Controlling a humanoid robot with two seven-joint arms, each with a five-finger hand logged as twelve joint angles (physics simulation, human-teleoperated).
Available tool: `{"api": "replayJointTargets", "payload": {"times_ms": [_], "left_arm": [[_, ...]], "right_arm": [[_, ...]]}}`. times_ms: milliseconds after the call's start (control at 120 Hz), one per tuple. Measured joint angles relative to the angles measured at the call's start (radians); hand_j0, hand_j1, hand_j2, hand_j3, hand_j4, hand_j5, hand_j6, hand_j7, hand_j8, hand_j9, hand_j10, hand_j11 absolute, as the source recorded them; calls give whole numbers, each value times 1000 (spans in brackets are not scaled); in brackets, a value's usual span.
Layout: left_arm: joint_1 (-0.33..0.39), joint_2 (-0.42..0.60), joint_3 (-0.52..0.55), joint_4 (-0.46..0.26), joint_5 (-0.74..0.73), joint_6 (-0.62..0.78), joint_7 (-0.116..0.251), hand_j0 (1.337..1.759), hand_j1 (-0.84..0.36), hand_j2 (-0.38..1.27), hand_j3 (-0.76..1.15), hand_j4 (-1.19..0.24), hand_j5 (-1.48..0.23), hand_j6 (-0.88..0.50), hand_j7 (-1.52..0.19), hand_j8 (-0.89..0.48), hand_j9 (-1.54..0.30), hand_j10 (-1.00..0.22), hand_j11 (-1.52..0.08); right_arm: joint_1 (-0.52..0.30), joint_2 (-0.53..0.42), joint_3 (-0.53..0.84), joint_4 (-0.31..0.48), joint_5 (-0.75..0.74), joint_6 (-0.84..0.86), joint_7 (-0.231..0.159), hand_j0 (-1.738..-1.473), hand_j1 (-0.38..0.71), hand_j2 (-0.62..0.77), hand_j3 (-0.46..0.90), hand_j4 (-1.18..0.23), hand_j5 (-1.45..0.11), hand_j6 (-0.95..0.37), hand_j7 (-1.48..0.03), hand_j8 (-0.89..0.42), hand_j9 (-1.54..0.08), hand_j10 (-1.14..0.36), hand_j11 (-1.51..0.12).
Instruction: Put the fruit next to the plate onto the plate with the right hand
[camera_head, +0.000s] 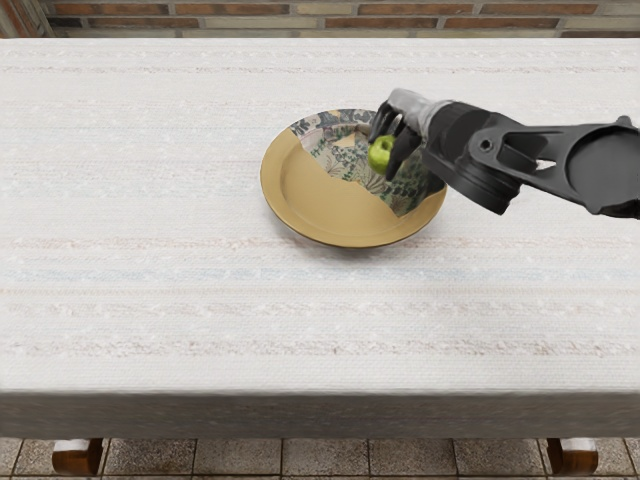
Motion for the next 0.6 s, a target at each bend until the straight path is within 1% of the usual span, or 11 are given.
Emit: {"api": "replayJointTargets", "payload": {"times_ms": [50,108,125,317,558,583,600], "left_arm": [[0,0,0,0,0,0,0,1658,349,0,0,0,0,0,0,0,0,0,0],[0,0,0,0,0,0,0,1658,349,0,0,0,0,0,0,0,0,0,0],[0,0,0,0,0,0,0,1658,349,0,0,0,0,0,0,0,0,0,0],[0,0,0,0,0,0,0,1658,349,0,0,0,0,0,0,0,0,0,0],[0,0,0,0,0,0,0,1658,349,0,0,0,0,0,0,0,0,0,0],[0,0,0,0,0,0,0,1658,349,0,0,0,0,0,0,0,0,0,0],[0,0,0,0,0,0,0,1658,349,0,0,0,0,0,0,0,0,0,0]], "right_arm": [[-2,11,0,-5,0,-1,0,-1658,394,605,1,-788,-1204,-359,-1093,-311,-1148,-691,-1166],[-10,19,0,-10,-3,-2,0,-1658,389,596,1,-793,-1194,-377,-1094,-339,-1148,-716,-1163],[-15,21,0,-11,-4,-3,0,-1658,383,613,1,-794,-1192,-383,-1094,-343,-1150,-722,-1163],[-68,29,-1,-30,-15,-6,-1,-1658,338,589,1,-802,-1178,-436,-1095,-385,-1152,-775,-1161],[-87,32,1,-40,-18,-8,0,-1658,299,591,0,-810,-1157,-498,-1093,-449,-1129,-810,-1135],[-87,32,1,-40,-18,-8,0,-1658,297,586,0,-809,-1154,-500,-1091,-454,-1125,-811,-1130],[-88,32,1,-41,-17,-8,0,-1658,287,557,0,-792,-1126,-495,-1066,-460,-1100,-794,-1105]]}}
